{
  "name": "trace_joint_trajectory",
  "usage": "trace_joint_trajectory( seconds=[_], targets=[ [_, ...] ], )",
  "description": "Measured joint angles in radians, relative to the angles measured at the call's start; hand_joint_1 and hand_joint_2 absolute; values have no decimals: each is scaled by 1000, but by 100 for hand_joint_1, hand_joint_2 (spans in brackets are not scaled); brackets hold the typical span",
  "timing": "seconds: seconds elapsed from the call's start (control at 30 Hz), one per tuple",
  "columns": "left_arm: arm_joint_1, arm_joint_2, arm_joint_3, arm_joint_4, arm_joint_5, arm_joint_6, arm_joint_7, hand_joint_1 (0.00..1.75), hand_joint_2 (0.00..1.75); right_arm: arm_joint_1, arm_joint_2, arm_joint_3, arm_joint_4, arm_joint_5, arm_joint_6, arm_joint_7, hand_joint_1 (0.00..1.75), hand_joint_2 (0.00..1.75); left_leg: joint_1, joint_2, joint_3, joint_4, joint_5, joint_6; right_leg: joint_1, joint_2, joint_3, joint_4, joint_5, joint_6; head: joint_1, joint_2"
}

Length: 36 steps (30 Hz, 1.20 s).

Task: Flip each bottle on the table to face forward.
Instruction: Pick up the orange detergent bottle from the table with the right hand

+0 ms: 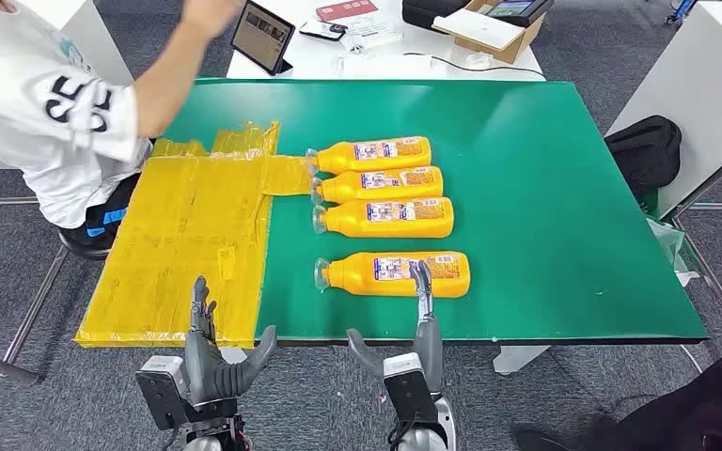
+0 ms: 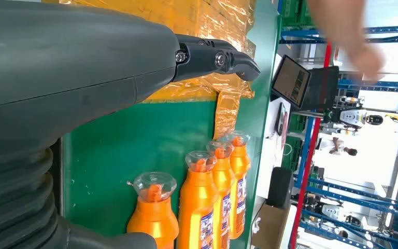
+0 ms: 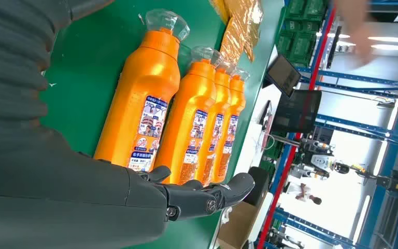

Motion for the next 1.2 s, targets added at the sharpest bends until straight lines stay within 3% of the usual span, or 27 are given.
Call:
trace_joint_trajectory(
  seconds=[0.57, 0.7, 0.9, 1.07, 1.2],
  targets=[
    [5, 0, 1, 0, 0, 10, 2, 0, 175, 0, -1, 0, 14, 25, 10, 21, 0, 175, 0, 0, 0, 0, 0, 0, 0, 0, 0, 0, 0, 0, 0, 0],
    [5, -1, 1, 3, -2, -4, -1, 0, 175, -8, -22, -2, 8, 167, 47, 150, 0, 175, 0, 0, 0, 0, 0, 0, 0, 0, 0, 0, 0, 0, 0, 0],
    [-2, -1, 4, 12, -60, -24, -13, 0, 175, -111, -134, -41, 16, 467, 197, 459, 0, 175, -2, 0, 0, 0, 1, 2, -1, 0, 1, 0, 1, 1, 0, 0],
    [-21, -8, 24, 21, -124, -43, -9, 0, 175, -238, -224, -79, 46, 559, 361, 621, 0, 175, -2, 0, 0, 0, 2, 3, -2, 0, 1, 0, 2, 2, 0, 0],
    [-33, -19, 45, 30, -149, -57, -5, 0, 175, -332, -272, -84, 97, 589, 454, 693, 0, 175, -2, 0, 0, 0, 2, 3, -1, 0, 1, 0, 3, 3, 0, 0]
  ],
)
